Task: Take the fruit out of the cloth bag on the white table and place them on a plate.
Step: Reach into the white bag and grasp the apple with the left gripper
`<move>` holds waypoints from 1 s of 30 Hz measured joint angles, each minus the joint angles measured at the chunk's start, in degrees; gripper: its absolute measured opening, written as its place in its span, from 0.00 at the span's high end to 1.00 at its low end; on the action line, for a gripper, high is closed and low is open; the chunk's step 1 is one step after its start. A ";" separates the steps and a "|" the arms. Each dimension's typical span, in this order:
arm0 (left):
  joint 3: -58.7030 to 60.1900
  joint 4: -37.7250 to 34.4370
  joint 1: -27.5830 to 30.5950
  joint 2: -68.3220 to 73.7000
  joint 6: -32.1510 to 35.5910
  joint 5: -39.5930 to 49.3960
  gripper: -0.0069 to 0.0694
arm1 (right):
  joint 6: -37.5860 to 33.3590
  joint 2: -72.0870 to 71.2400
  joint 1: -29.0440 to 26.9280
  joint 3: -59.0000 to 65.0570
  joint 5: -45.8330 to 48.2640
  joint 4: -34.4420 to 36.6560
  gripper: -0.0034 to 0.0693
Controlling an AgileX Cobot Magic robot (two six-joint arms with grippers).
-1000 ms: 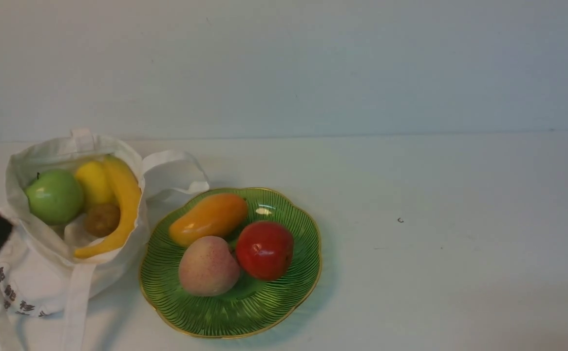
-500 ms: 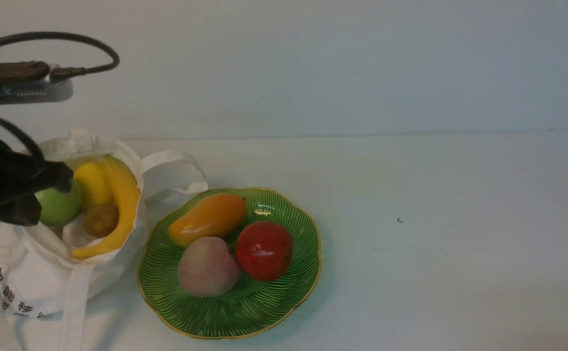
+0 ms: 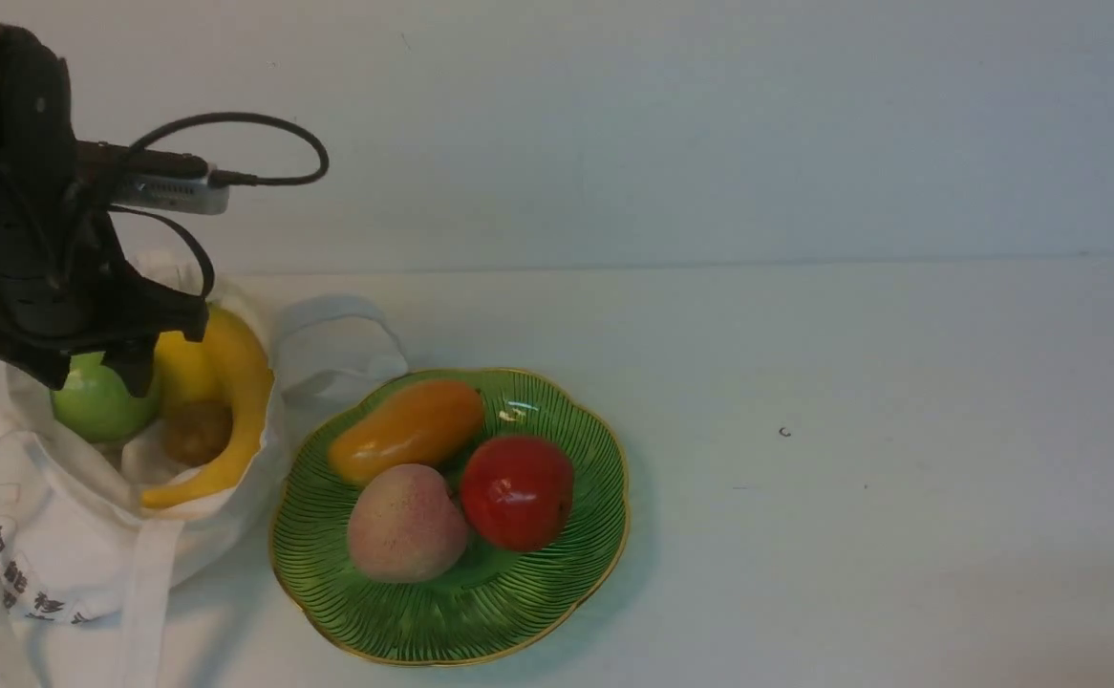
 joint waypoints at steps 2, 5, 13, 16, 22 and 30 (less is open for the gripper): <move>-0.12 2.18 0.00 1.04 0.00 -2.14 0.24 | 0.00 0.00 0.00 0.00 0.00 0.00 0.97; -0.16 4.81 0.00 1.74 0.00 -3.93 0.13 | 0.00 0.00 0.00 0.00 0.02 0.00 0.97; -0.34 5.31 0.00 5.65 0.00 -6.90 0.10 | 0.00 0.00 0.00 0.00 0.02 0.00 0.97; -0.34 6.55 0.00 7.67 0.00 -7.20 0.12 | 0.00 0.00 0.00 0.00 0.02 0.00 0.97; -0.44 8.30 0.00 8.82 -0.12 -8.64 0.35 | 0.00 0.00 0.00 0.00 0.02 0.00 0.97; -0.48 9.56 0.00 8.82 -0.43 -9.84 0.88 | 0.18 0.00 0.00 0.00 0.02 0.00 0.97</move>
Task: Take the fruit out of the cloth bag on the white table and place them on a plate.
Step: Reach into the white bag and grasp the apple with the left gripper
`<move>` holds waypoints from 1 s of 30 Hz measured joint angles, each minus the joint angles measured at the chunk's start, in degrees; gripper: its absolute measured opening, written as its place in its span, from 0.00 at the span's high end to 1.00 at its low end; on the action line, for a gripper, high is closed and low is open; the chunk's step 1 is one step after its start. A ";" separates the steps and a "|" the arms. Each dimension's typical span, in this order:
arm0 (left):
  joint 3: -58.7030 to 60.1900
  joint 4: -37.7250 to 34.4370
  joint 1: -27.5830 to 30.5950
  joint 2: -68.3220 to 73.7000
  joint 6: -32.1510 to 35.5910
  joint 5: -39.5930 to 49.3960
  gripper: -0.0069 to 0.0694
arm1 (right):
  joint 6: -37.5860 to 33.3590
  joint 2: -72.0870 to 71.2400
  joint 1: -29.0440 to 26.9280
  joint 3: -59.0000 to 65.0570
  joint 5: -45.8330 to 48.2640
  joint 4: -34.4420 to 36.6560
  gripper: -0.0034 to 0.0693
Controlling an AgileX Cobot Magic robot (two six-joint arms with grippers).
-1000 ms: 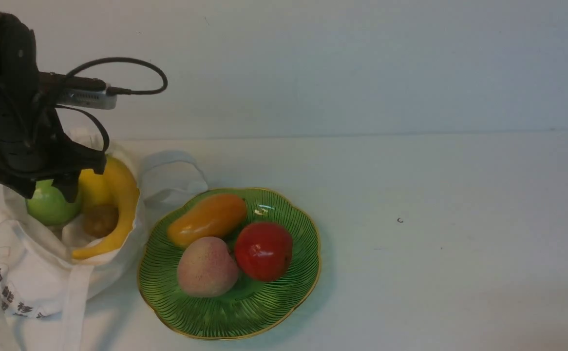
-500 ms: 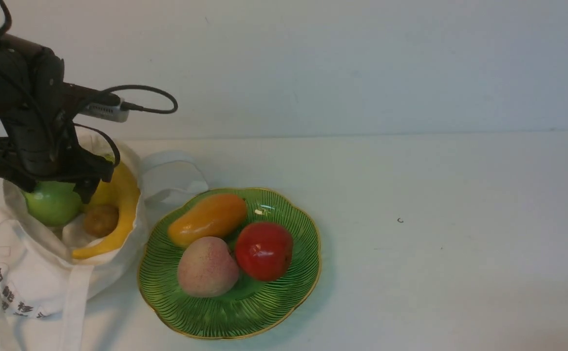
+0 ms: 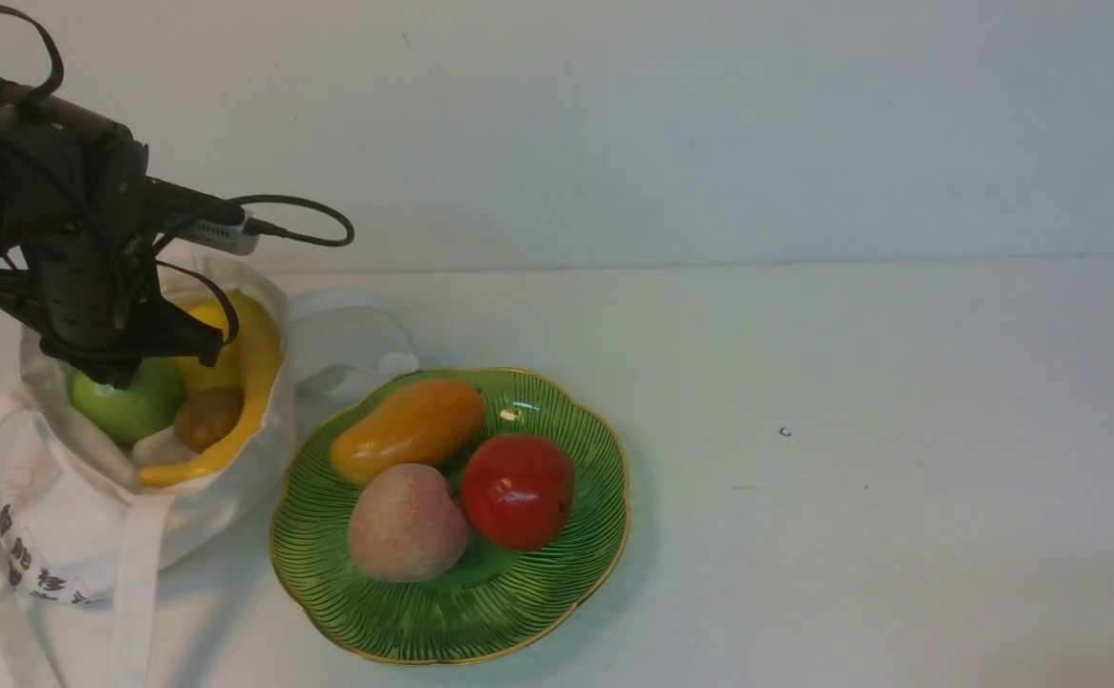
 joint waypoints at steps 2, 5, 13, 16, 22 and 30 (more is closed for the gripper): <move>0.00 0.00 0.00 0.00 0.00 -0.05 0.91 | 0.05 0.00 0.00 0.00 0.00 0.00 0.97; 0.00 0.07 0.00 0.00 -0.06 -0.05 0.92 | 0.05 0.00 0.00 0.00 0.00 0.00 0.97; 0.00 0.25 0.00 -3.18 -0.96 -0.39 0.91 | 0.05 0.00 0.00 0.00 0.00 0.00 0.97; 0.00 0.33 0.00 -4.81 -2.34 -1.86 0.85 | 0.05 0.00 0.00 0.00 0.00 0.00 0.97; 0.00 0.45 0.00 -3.81 -4.22 -3.00 0.58 | 0.05 0.00 0.00 0.00 0.00 0.00 0.97; 0.00 0.69 0.00 -0.72 -4.60 -3.18 0.20 | 0.05 0.00 0.00 0.00 0.00 0.00 0.97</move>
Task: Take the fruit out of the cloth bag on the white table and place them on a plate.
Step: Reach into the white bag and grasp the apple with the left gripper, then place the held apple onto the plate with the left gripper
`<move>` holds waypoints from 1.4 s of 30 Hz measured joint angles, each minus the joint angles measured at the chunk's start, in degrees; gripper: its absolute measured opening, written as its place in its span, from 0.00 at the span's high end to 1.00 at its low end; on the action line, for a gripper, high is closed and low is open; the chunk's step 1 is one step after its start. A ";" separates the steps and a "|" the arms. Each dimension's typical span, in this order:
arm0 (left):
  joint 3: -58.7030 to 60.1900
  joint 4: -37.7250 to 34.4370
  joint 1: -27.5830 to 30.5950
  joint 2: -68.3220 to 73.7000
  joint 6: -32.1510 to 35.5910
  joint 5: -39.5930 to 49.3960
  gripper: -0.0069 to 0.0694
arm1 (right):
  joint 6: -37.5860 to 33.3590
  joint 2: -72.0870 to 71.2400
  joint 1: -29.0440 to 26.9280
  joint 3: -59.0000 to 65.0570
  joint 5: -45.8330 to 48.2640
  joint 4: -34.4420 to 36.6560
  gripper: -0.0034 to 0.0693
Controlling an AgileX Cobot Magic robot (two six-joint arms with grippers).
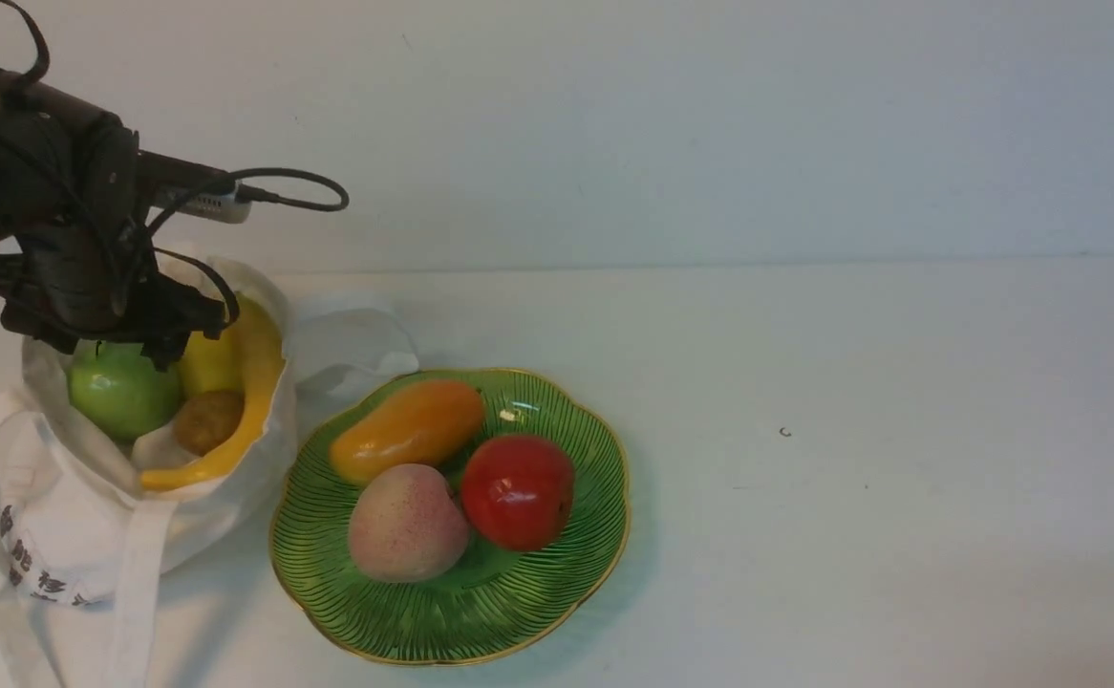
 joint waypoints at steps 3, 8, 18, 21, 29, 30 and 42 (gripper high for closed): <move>0.00 0.92 0.00 2.39 -0.04 -0.27 0.11 | 0.00 0.00 0.00 0.00 0.00 0.00 0.97; 0.00 3.49 0.00 5.49 -0.04 -0.66 0.08 | 0.00 0.00 0.00 0.00 0.00 0.00 0.97; -0.36 4.85 0.00 7.67 -0.04 -1.35 0.14 | 0.05 0.00 0.00 0.00 0.00 0.00 0.97; -0.61 4.90 0.00 7.94 -0.21 -1.35 0.15 | -0.02 0.00 0.00 0.00 0.00 0.00 0.97; -0.62 4.93 0.00 7.68 -0.95 -0.77 0.15 | -0.06 0.00 0.00 0.00 0.00 0.00 0.97; -0.62 4.78 0.00 7.36 -1.00 -0.68 0.15 | -0.06 0.00 0.00 0.00 0.00 0.00 0.97; -0.02 -3.96 0.00 -9.13 0.86 5.03 0.15 | -0.20 0.00 0.00 0.00 0.00 0.00 0.97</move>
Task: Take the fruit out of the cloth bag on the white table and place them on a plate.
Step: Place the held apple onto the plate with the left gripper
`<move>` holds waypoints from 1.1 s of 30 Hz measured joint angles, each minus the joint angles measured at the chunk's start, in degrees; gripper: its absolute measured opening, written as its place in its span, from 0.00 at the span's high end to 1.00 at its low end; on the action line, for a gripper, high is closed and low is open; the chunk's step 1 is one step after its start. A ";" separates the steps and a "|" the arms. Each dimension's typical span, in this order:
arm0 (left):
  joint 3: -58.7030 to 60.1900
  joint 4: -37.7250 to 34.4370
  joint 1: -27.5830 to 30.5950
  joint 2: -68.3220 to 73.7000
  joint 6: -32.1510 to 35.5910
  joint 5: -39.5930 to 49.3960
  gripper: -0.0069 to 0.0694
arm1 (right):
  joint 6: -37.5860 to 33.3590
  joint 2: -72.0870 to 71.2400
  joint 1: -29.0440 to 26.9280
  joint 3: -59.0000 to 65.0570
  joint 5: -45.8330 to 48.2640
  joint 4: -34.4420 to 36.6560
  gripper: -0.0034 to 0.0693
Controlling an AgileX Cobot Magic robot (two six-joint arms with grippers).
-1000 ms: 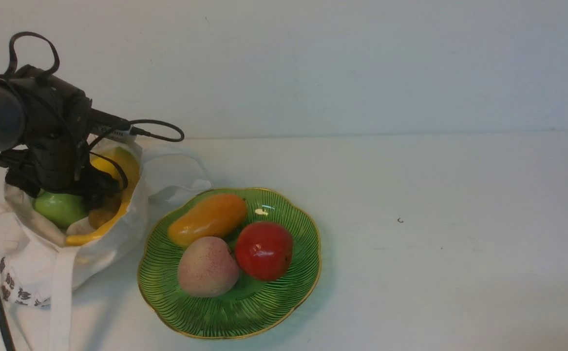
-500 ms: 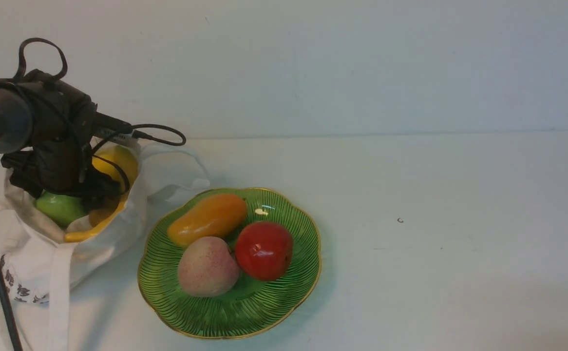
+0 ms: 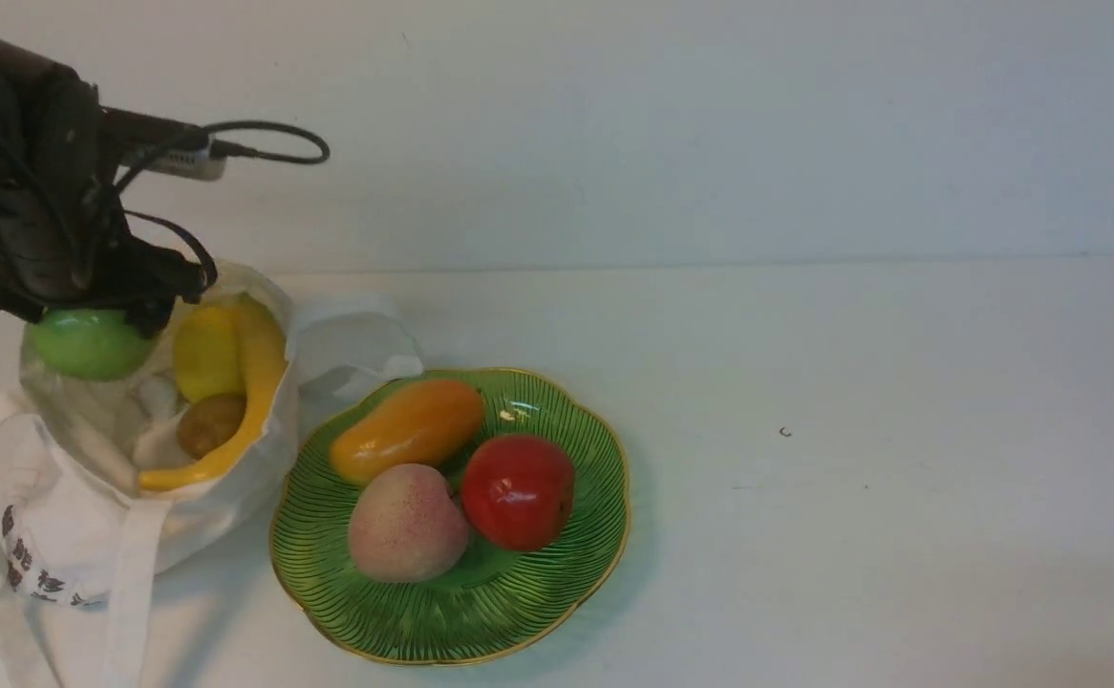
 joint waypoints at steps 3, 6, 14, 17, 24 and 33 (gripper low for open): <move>0.00 -4.91 0.00 -4.90 2.28 5.08 0.15 | 0.00 0.00 0.00 0.00 0.00 0.00 0.97; 0.00 -11.98 0.00 -10.70 5.49 10.80 0.16 | 0.00 0.00 0.00 0.00 0.00 0.00 0.97; 6.38 -31.10 -6.44 -19.34 14.45 13.60 0.16 | 0.00 0.00 0.00 0.00 0.00 0.00 0.97; 10.87 -33.96 -12.10 -17.73 15.22 9.43 0.16 | 0.00 0.00 0.00 0.00 0.00 0.00 0.97; 13.49 -34.13 -23.41 -10.91 15.48 5.07 0.16 | -0.01 0.00 0.00 0.00 0.00 0.00 0.97; 13.55 -26.74 -30.65 -3.21 12.60 -2.15 0.16 | -0.01 0.00 0.00 0.00 0.00 0.00 0.97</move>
